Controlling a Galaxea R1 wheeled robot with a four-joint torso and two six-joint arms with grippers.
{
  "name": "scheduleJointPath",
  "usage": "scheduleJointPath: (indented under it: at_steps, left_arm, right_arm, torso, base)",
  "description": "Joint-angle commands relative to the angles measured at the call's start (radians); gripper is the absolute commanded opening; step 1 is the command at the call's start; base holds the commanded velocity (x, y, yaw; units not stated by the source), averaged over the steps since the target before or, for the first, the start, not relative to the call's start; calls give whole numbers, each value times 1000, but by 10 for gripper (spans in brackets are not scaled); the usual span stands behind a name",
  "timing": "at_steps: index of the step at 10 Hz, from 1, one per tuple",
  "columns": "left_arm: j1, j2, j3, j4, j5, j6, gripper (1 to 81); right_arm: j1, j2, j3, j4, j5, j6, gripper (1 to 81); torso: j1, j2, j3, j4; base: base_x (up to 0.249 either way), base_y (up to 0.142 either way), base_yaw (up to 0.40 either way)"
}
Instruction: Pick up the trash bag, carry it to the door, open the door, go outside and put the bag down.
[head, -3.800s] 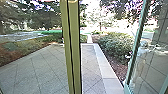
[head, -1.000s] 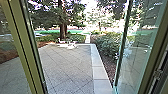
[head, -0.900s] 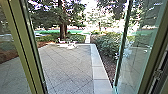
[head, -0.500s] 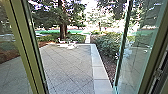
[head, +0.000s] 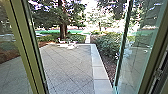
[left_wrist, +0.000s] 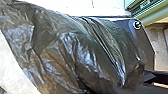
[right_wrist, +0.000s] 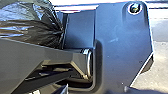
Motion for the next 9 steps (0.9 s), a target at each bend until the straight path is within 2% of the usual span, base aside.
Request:
scheduleJointPath:
  at_steps: [1, 6, 9]
  left_arm:
    - [-62, 1, 1, 11, 46, 6, 10]
    - [-62, -3, 1, 10, 46, 6, 10]
    - [-63, -5, -1, 11, 46, 6, 10]
  right_arm:
    - [42, 23, 12, -8, -76, -8, 811]
    - [43, 28, 9, -10, -76, -8, 811]
    - [45, 29, 9, -13, -76, -8, 811]
  torso:
    - [0, 0, 0, 0]
    - [0, 0, 0, 0]
    - [-2, -1, 0, 0]
  base:
    - [0, 0, 0]
    - [0, 0, 0]
    - [79, 0, 0]
